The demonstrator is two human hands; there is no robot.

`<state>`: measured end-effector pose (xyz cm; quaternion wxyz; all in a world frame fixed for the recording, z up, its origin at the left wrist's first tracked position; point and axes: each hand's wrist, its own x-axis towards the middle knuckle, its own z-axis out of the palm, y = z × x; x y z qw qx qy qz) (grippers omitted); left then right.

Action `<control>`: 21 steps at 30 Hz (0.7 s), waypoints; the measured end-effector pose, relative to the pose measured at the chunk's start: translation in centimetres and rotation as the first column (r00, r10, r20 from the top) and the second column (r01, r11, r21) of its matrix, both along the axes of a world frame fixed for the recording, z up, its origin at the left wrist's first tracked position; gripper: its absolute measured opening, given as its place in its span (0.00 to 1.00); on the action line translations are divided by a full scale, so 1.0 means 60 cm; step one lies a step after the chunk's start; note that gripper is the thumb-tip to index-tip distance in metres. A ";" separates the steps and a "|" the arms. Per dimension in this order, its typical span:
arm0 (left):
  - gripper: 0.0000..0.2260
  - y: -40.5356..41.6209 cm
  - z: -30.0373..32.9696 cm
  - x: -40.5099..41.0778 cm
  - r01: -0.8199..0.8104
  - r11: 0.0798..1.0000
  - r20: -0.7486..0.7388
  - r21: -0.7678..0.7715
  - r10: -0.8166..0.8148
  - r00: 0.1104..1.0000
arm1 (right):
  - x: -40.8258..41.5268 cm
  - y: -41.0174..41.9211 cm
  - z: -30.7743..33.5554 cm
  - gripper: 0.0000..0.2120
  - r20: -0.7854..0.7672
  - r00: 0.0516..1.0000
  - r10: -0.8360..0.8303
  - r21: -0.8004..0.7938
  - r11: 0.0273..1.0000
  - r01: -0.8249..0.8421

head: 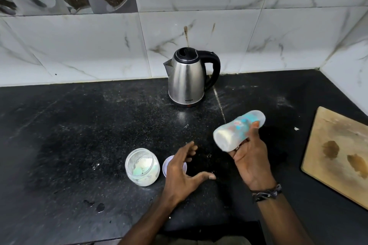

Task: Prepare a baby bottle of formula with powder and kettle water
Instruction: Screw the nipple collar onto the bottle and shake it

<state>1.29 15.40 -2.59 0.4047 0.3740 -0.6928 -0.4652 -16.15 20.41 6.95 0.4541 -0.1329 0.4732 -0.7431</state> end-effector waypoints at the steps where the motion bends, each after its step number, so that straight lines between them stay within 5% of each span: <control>1: 0.38 0.003 -0.011 0.002 0.020 1.000 0.043 -0.006 -0.019 0.999 | -0.003 0.004 0.000 0.23 0.060 0.998 0.019 -0.010 1.000 -0.018; 6: 0.12 0.014 -0.049 -0.002 0.167 0.981 0.226 -0.102 -0.141 0.964 | 0.020 0.015 -0.019 0.42 -0.090 0.967 0.240 0.057 0.970 -0.236; 10: 0.12 0.018 -0.071 -0.010 0.256 0.945 0.304 -0.205 -0.187 0.934 | 0.005 0.009 -0.002 0.26 0.193 0.974 0.119 -0.151 0.984 -0.090; 14: 0.10 0.015 -0.084 -0.010 0.226 0.948 0.297 -0.224 -0.154 0.942 | 0.020 0.008 -0.005 0.39 -0.116 0.964 0.238 -0.011 0.970 -0.241; 16: 0.09 0.012 -0.085 -0.008 0.215 0.952 0.277 -0.217 -0.151 0.949 | 0.021 0.010 -0.003 0.32 -0.120 0.970 0.211 -0.043 0.975 -0.217; 18: 0.09 0.013 -0.091 -0.008 0.243 0.940 0.300 -0.240 -0.166 0.939 | 0.016 0.011 0.001 0.19 0.063 0.988 0.141 -0.126 0.983 -0.132; 19: 0.09 0.014 -0.094 -0.009 0.253 0.929 0.317 -0.269 -0.163 0.934 | 0.013 0.007 0.000 0.19 0.075 0.988 0.132 -0.135 0.983 -0.121; 21: 0.10 0.016 -0.099 -0.010 0.249 0.918 0.328 -0.310 -0.142 0.934 | 0.012 0.003 -0.008 0.33 -0.142 0.972 0.186 -0.012 0.982 -0.189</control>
